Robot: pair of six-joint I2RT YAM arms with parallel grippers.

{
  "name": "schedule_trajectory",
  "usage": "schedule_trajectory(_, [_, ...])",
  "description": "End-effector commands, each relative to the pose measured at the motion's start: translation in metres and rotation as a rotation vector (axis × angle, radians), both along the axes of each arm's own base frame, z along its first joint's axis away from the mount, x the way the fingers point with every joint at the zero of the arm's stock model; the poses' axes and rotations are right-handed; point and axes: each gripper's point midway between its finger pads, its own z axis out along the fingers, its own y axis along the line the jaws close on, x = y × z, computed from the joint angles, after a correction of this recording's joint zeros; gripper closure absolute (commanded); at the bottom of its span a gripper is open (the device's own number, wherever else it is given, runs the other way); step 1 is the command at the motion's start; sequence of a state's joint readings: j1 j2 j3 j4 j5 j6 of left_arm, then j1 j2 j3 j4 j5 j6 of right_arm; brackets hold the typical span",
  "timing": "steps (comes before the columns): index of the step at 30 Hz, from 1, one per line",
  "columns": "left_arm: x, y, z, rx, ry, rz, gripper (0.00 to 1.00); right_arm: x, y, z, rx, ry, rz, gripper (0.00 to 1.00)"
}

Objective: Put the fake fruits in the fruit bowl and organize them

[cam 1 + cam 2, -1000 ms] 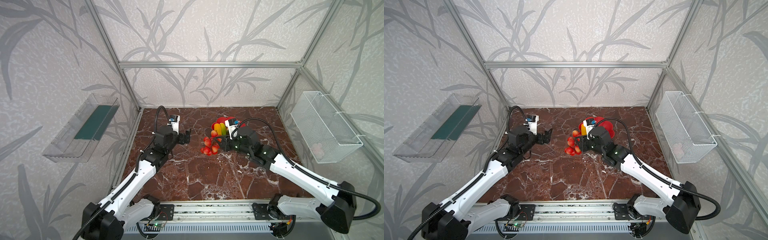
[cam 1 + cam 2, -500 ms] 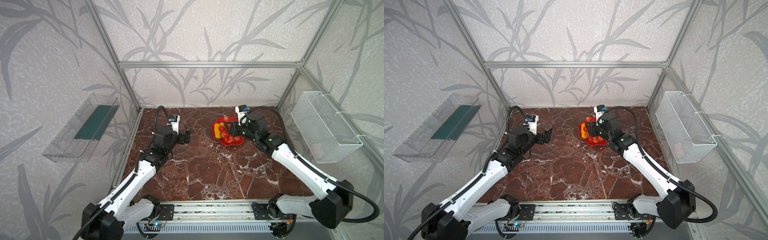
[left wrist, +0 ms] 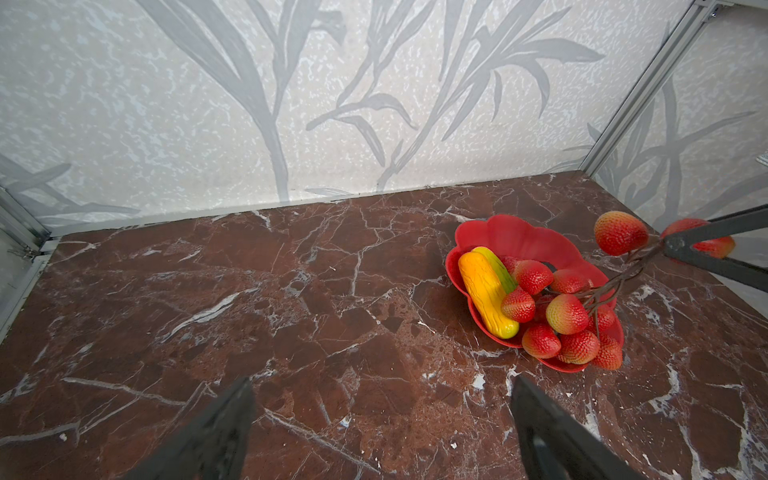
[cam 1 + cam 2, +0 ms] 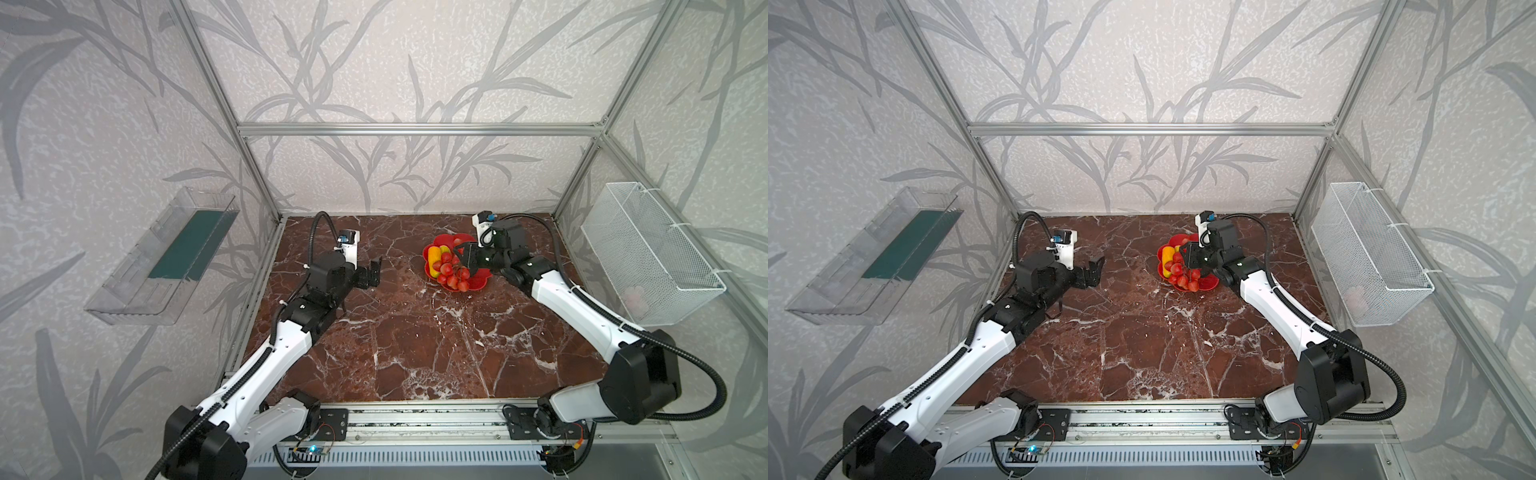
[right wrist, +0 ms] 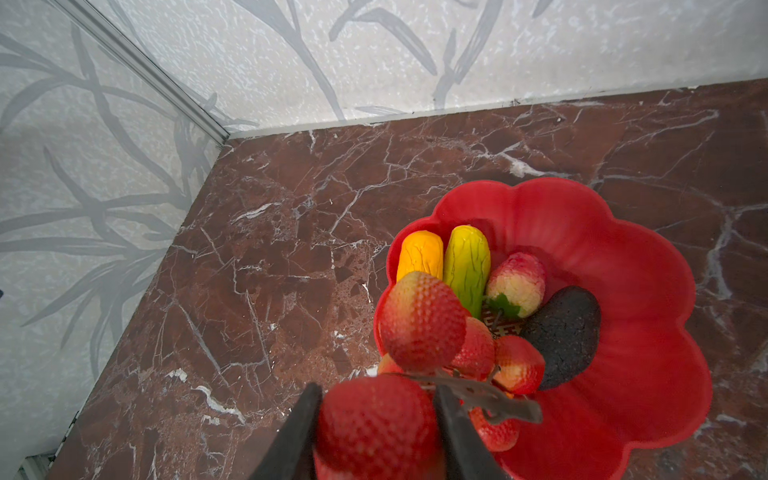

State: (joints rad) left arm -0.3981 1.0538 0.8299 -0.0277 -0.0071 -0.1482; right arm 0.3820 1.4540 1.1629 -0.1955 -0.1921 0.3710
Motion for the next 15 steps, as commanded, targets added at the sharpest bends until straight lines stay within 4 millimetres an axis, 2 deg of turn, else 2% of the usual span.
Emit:
schedule_trajectory(1, [0.001, 0.004, 0.016, -0.003, -0.052, 0.012, 0.04, 0.013, -0.007, 0.005, 0.016, -0.032, -0.021, 0.82])
schedule_trajectory(7, [0.001, 0.005, 0.016, 0.002, -0.051, 0.014, 0.04, 0.029, -0.023, -0.019, -0.016, 0.012, -0.056, 0.77])
schedule_trajectory(13, [0.002, 0.007, 0.017, 0.018, -0.056, 0.027, 0.04, 0.044, -0.036, -0.042, -0.092, 0.045, -0.104, 0.4])
schedule_trajectory(15, [0.002, 0.009, 0.017, 0.024, -0.061, 0.035, 0.04, 0.05, -0.041, -0.045, -0.122, 0.048, -0.118, 0.31])
